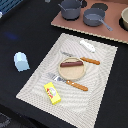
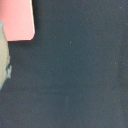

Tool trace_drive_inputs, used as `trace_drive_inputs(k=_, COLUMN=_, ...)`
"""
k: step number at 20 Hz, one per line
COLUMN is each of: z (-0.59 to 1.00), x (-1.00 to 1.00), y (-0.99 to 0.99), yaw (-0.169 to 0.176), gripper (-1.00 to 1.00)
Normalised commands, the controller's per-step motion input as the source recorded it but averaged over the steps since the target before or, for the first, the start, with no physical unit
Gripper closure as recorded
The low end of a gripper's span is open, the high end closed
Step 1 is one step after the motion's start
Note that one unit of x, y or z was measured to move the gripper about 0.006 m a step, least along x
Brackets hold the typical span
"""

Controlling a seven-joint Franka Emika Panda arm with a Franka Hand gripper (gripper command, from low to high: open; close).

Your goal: Interact with the objects in diverse but meaningful ways.

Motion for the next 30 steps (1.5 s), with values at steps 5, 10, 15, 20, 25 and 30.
trace_drive_inputs(k=5, z=-0.25, x=0.01, y=-0.69, yaw=0.020, gripper=-1.00)
trace_drive_inputs(k=10, z=-0.30, x=0.01, y=-0.72, yaw=0.031, gripper=-1.00)
trace_drive_inputs(k=15, z=-0.31, x=0.00, y=-0.69, yaw=0.050, gripper=-1.00)
trace_drive_inputs(k=20, z=-0.34, x=-0.02, y=-0.54, yaw=0.078, gripper=-1.00)
trace_drive_inputs(k=25, z=-0.35, x=-0.15, y=-0.45, yaw=0.110, gripper=-1.00)
trace_drive_inputs(k=30, z=-0.26, x=-0.11, y=-0.51, yaw=0.101, gripper=-1.00)
